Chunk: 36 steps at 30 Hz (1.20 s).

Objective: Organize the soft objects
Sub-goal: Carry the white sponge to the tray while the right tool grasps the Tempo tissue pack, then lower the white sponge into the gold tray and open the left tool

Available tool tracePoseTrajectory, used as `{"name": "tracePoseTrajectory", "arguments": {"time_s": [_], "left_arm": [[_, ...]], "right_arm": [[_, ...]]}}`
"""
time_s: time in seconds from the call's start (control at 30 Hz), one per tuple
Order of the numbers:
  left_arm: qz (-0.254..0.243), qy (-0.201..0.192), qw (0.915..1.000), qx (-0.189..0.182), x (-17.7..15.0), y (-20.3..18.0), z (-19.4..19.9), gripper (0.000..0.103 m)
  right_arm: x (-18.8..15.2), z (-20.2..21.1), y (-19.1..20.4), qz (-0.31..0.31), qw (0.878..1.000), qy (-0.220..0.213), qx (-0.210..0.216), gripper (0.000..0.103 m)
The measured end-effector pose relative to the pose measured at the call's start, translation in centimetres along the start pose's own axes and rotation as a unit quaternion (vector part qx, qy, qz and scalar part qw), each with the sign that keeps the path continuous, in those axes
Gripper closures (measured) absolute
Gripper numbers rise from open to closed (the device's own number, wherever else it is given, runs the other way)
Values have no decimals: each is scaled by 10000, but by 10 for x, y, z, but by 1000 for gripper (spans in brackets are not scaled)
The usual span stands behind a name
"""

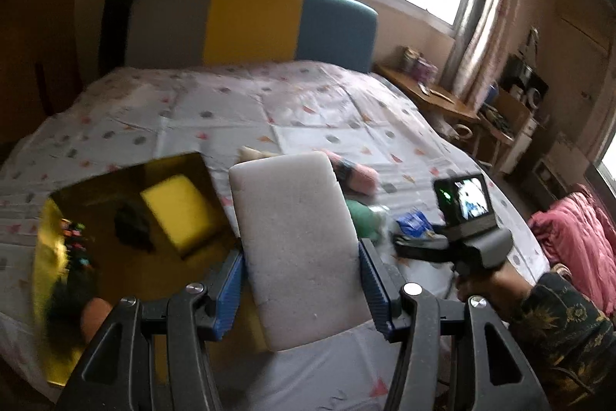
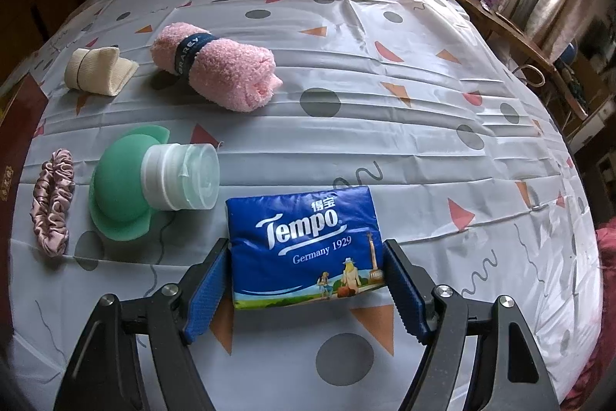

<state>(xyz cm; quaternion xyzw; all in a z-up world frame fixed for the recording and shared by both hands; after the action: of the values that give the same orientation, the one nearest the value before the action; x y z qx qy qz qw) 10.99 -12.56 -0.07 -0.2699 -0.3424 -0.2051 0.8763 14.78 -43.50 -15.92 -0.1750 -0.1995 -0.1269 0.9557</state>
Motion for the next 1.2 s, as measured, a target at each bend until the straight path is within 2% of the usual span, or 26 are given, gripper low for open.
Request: {"name": "tracePoseTrajectory", "arguments": {"time_s": [0.33,0.47,0.67,0.83,1.03,1.1,1.13,1.2], "left_arm": [[537,-416,9956,648,4,68,46,47],[785,-536,9916,879,-10,91,67,47],[1446,-624,9818,1062,-35,133,87,47],[1710,-496,9789,1005,-42,153,78,47],[2017,-298,9769,637,-27,171,38,47],[2318,-194,9707,611,-22,186,20,47],[2361,-142,9696,622,-22,190,16,46],[2426,30,9662,869,-16,207,1,46]], "right_arm": [[0,-2,1,44,10000,-31,10,26],[2,-5,0,-2,10000,-7,93,27],[3,-5,1,-4,10000,-5,71,27],[2,-3,4,92,10000,-23,8,28],[2,-1,6,162,9999,-48,-39,28],[2,-1,6,204,9997,-70,-69,28],[2,0,7,205,9997,-72,-72,28],[2,0,8,231,9997,-84,-79,28]]}}
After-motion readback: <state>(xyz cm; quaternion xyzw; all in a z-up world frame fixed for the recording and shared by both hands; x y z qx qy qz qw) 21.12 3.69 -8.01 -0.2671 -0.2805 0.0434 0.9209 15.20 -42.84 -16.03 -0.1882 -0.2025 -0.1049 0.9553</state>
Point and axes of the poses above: each gripper's, at about its wrist camera, not at the fingertips, and z roughly against the way its jaws point, y to its left, x to its top, the point moved 5 cm from there along -z, roughly the way its jaws point, and after that the axes turned 11 degrees about -x, right-handed, at the moved point
